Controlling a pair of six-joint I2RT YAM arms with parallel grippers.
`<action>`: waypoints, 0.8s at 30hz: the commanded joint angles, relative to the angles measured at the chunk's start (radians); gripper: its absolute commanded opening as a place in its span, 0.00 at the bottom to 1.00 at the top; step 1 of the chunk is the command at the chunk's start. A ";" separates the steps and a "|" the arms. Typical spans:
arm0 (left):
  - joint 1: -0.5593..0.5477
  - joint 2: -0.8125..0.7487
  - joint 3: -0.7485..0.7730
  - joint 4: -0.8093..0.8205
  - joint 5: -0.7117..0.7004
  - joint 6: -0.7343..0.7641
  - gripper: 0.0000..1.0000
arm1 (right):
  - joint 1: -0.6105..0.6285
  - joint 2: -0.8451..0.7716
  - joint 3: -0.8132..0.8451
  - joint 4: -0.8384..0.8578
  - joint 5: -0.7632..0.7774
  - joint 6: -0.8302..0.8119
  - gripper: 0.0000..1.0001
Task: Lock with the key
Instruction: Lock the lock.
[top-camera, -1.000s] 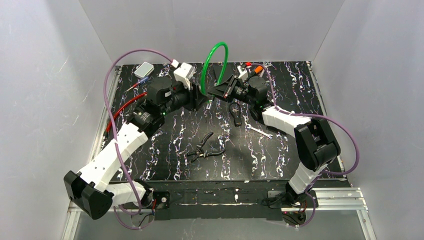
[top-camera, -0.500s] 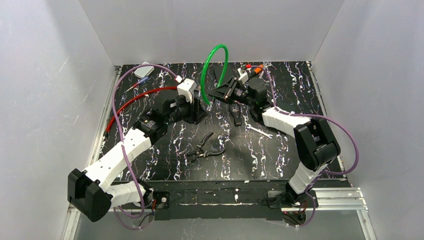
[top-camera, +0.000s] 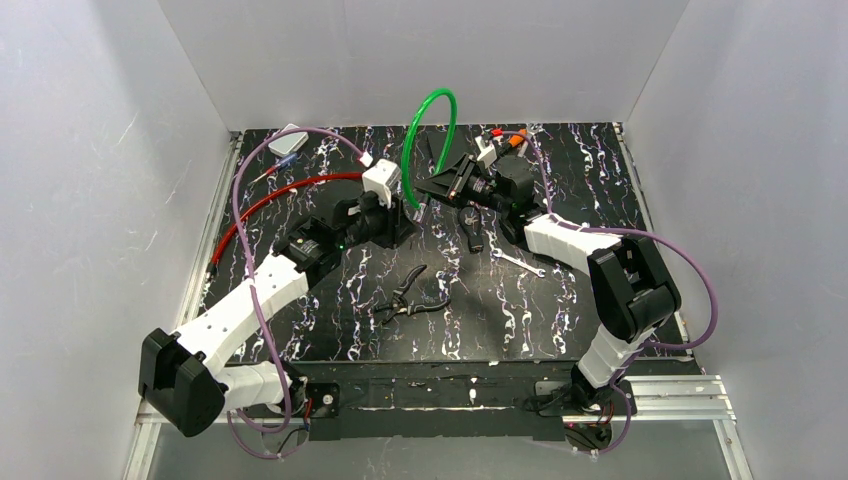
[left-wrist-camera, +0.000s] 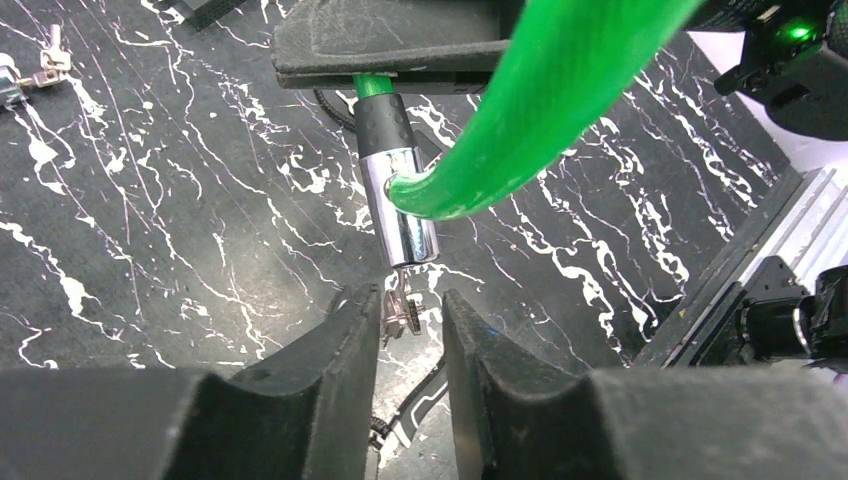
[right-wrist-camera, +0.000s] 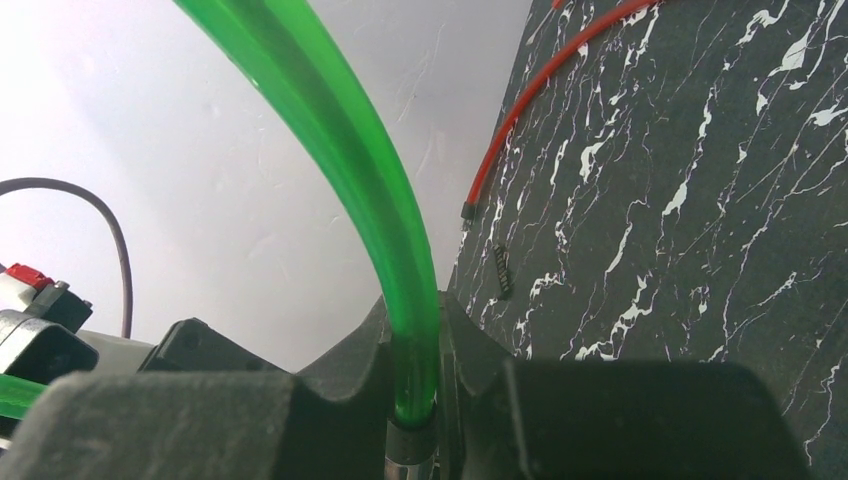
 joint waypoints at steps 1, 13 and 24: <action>-0.010 0.001 -0.008 0.020 -0.036 0.018 0.22 | -0.005 -0.037 0.017 0.081 0.001 0.016 0.01; -0.081 -0.021 -0.046 -0.059 -0.137 0.007 0.00 | -0.007 -0.036 0.037 0.024 0.013 0.044 0.01; -0.144 -0.073 -0.121 -0.166 -0.182 -0.041 0.00 | -0.054 -0.031 0.067 0.000 0.034 0.029 0.01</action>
